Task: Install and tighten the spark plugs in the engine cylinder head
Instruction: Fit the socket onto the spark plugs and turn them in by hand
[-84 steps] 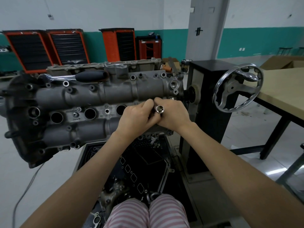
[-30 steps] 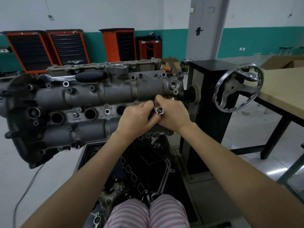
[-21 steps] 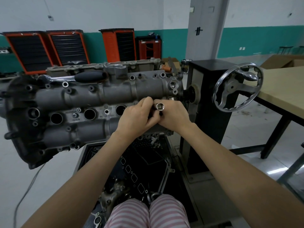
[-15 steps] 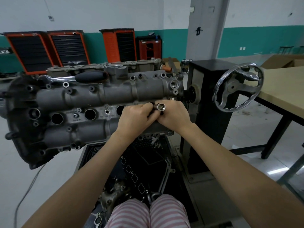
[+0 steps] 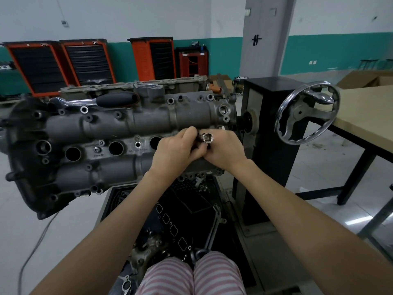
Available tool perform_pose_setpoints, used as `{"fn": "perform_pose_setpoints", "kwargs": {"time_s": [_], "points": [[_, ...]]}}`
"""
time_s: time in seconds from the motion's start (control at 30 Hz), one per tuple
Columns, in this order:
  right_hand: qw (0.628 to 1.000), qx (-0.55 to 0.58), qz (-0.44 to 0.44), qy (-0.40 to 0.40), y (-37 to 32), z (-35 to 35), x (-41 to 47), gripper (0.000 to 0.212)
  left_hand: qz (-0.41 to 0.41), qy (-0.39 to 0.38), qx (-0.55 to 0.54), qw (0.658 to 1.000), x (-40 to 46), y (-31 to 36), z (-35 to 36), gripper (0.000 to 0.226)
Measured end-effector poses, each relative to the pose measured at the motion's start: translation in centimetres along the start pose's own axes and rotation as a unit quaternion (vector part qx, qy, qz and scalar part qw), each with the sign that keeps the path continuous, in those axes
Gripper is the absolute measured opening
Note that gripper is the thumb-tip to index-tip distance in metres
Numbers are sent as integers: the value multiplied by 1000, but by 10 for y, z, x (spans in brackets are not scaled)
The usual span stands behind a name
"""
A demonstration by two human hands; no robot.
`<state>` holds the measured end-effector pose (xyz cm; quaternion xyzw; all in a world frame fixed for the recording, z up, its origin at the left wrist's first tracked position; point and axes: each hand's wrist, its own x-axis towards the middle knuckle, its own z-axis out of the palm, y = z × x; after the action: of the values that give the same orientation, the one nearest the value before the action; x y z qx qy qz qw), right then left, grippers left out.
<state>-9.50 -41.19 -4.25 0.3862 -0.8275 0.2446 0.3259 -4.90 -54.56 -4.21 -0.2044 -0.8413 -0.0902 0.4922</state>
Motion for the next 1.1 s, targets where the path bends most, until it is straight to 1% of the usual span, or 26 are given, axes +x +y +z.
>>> {"fn": "perform_pose_setpoints", "kwargs": {"time_s": [0.07, 0.17, 0.37, 0.57, 0.67, 0.77, 0.97, 1.1], "points": [[1000, 4, 3, 3, 1, 0, 0, 8, 8, 3, 7, 1000, -1, -1, 1, 33], [1000, -18, 8, -16, 1, 1, 1, 11, 23, -16, 7, 1000, -1, -1, 1, 33], [998, -47, 8, -31, -1, 0, 3, 22, -2, -39, -15, 999, 0, 4, -2, 35], [999, -20, 11, -26, -1, -2, 1, 11, 1, -24, -8, 1000, 0, 2, 0, 32], [1000, -18, 14, -18, 0, 0, 0, 10, -12, -7, -3, 1000, 0, -1, 2, 33], [1000, -21, 17, -13, 0, 1, 1, 11, -2, -14, -13, 1000, -2, -3, 2, 33], [999, -39, 11, -17, -2, 0, 2, 22, 2, -21, -25, 999, 0, 2, -2, 31], [999, -37, -1, -29, -2, -2, 1, 16, -2, -15, -28, 999, 0, 2, -1, 31]]}}
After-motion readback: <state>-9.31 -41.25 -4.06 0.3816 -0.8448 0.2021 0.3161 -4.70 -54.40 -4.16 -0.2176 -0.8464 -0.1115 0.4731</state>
